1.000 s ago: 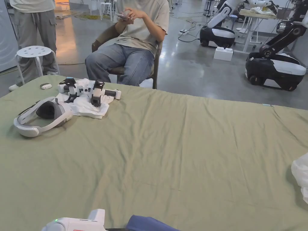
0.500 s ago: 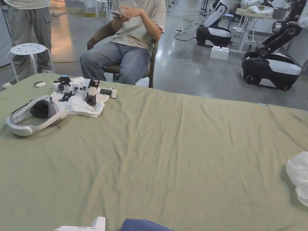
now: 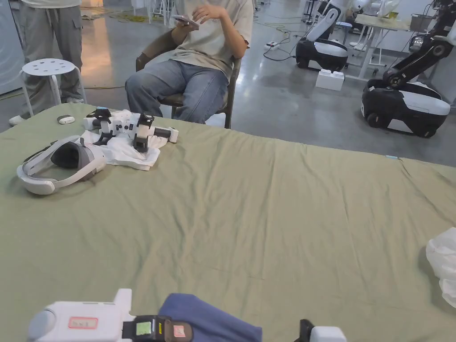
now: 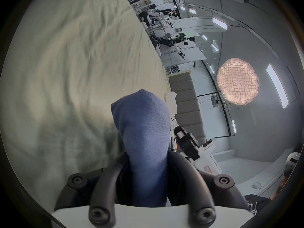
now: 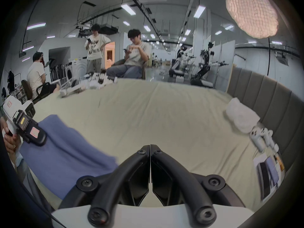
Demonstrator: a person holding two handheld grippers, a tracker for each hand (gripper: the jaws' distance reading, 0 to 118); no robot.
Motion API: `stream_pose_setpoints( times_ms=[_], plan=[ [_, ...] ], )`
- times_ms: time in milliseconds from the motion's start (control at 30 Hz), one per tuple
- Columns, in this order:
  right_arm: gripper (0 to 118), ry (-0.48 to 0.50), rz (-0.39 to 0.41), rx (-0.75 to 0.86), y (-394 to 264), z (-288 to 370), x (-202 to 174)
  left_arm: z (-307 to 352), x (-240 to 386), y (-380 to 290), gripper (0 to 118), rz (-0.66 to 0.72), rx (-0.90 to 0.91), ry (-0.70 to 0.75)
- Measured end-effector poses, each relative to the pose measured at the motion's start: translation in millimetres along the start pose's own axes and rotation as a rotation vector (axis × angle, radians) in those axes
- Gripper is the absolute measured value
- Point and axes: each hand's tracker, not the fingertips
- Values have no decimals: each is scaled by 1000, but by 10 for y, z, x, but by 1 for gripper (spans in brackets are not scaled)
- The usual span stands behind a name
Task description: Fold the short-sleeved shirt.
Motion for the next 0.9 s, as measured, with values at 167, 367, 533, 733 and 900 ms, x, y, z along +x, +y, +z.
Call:
stream_pose_setpoints(
  times_ms=[167,367,533,733,900],
  plan=[
    [0,-59,-23,86,495,66,419,688,288,352,21,-77,44,88],
    [0,-137,-40,154,942,102,878,1673,405,774,21,-84,127,199],
    [0,-167,-43,181,1101,149,1059,2230,319,983,21,-81,160,292],
    [0,-184,-49,177,1085,183,1094,2531,66,931,21,-23,184,453],
    [0,-179,-42,147,992,152,1068,2595,-54,840,36,4,164,649]
  ],
)
